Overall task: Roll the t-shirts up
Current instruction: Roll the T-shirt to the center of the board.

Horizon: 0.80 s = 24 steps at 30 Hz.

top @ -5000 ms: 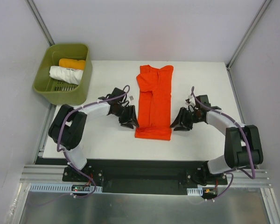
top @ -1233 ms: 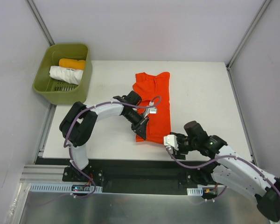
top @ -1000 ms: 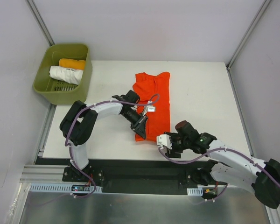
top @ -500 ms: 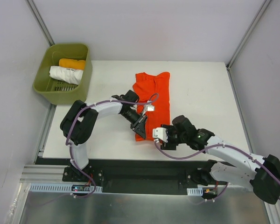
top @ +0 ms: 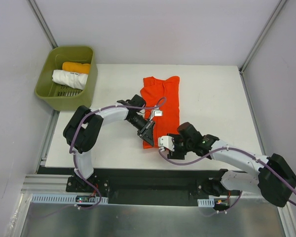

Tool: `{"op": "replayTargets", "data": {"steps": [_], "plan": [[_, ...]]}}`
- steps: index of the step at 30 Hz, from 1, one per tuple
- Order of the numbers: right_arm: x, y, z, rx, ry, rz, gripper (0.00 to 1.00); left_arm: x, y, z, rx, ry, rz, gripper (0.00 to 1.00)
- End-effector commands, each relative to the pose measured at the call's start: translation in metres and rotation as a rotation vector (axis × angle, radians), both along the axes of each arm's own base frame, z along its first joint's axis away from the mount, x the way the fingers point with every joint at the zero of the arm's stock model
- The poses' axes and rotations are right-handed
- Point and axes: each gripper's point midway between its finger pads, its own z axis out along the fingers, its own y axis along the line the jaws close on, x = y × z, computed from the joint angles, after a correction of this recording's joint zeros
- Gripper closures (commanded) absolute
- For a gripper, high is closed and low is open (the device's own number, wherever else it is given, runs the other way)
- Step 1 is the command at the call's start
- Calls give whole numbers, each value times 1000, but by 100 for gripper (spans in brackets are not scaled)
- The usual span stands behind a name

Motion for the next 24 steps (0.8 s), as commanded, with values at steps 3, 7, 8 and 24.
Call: {"op": "replayTargets", "data": {"steps": [3,7,8,24], "plan": [[10,9,-4,7,-33,10,48,2,2,11,-55,27,10,100],[14,9,-6,-8,-44,2,78,4,5,10,-46,25,24,100],[12,7,-8,-19,-35,10,82,7,7,9,-31,8,34,100],[-22,-12,-6,-38,476,28,98,19,86,24,141,-973,185,44]]}}
